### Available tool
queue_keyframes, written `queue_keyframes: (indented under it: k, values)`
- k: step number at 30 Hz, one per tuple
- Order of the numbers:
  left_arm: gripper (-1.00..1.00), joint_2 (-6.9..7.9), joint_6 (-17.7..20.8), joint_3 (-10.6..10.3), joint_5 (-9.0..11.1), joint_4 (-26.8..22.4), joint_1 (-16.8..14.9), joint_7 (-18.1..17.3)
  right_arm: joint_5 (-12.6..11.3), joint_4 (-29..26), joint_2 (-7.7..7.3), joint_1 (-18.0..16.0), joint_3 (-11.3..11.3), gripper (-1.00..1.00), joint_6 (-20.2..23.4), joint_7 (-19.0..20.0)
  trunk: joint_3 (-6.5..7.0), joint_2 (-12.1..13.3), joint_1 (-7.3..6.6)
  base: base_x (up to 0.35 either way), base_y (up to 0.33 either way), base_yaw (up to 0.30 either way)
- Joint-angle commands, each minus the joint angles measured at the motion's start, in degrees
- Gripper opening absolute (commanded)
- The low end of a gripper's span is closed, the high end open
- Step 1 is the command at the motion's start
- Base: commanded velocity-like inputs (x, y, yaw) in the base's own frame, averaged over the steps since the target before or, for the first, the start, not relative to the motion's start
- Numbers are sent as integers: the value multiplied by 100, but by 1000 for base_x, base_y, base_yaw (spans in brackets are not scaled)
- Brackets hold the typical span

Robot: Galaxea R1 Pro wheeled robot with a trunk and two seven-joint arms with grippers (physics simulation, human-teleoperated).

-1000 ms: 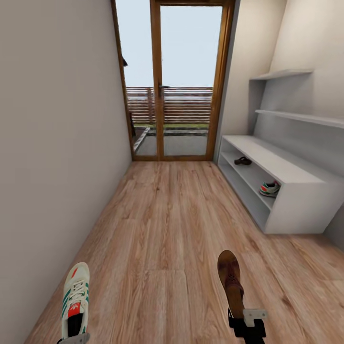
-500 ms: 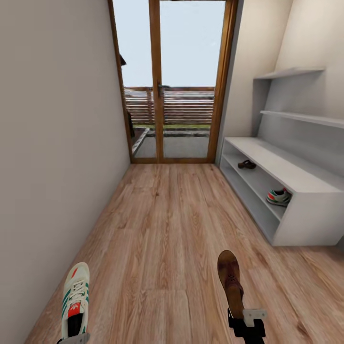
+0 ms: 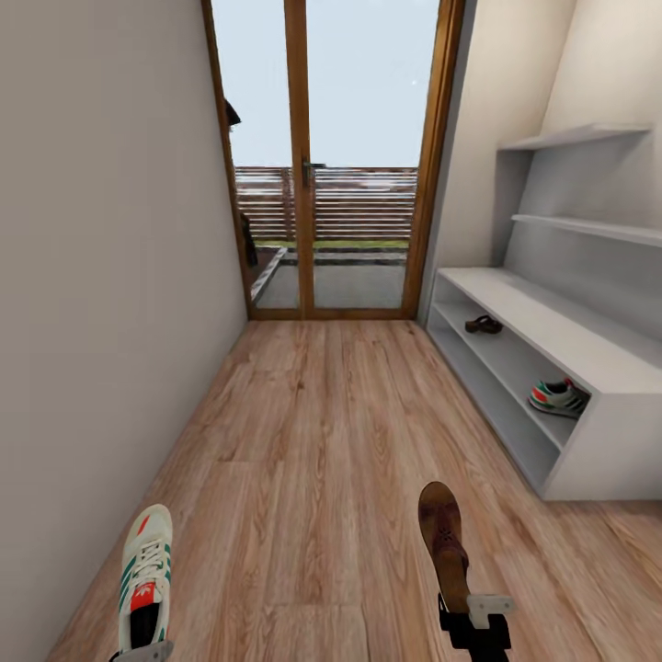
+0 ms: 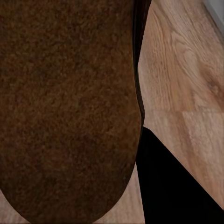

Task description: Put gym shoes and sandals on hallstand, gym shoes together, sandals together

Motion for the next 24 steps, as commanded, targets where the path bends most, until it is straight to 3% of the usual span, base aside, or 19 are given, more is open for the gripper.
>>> queue_keyframes:
  k: [1,24]
  values:
    - [-100,-5,-21,40,-53,3,-5,-17,45,5,2,-4,-46,-100,-19,1,-5,-2,2,337,0,0]
    - [-100,-5,-21,40,-53,5,-5,-17,50,5,0,-4,-46,-100,-20,7,-5,-2,2,337,0,0]
